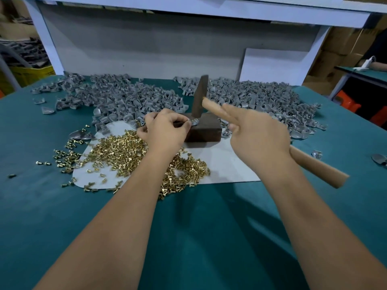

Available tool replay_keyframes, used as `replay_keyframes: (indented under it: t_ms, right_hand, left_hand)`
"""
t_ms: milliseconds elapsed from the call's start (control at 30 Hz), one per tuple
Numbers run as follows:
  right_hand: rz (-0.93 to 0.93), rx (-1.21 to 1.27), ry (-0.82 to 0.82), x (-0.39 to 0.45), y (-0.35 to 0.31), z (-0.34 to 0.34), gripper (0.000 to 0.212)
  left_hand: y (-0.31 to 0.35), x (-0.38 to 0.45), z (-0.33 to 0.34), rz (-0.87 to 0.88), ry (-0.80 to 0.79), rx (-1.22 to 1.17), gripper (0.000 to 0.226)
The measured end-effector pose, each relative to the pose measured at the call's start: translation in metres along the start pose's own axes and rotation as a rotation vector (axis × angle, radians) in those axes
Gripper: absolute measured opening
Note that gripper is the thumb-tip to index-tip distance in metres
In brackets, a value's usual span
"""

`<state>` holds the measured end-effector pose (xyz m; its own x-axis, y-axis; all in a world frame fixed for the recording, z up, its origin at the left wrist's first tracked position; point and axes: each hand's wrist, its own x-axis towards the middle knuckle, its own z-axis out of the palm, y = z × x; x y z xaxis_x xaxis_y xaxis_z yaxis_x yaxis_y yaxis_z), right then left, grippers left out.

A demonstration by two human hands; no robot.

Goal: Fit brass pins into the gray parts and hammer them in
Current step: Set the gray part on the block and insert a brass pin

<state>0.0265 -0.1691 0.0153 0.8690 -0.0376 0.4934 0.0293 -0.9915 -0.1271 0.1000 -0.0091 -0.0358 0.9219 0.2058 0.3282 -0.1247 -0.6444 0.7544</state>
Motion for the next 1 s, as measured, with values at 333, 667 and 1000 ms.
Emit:
replay_keyframes:
  t_ms: [333, 667, 1000]
  right_hand:
    - [0.053, 0.016, 0.06, 0.0, -0.01, 0.006, 0.051]
    - [0.088, 0.017, 0.063, -0.013, -0.017, 0.009, 0.054]
    - [0.113, 0.009, 0.096, -0.016, -0.009, 0.008, 0.058]
  left_hand:
    - [-0.001, 0.004, 0.002, -0.032, 0.004, 0.007, 0.014]
    - [-0.002, 0.003, 0.005, -0.02, 0.024, -0.008, 0.013]
    - [-0.004, 0.004, 0.006, -0.005, 0.016, 0.014, 0.006]
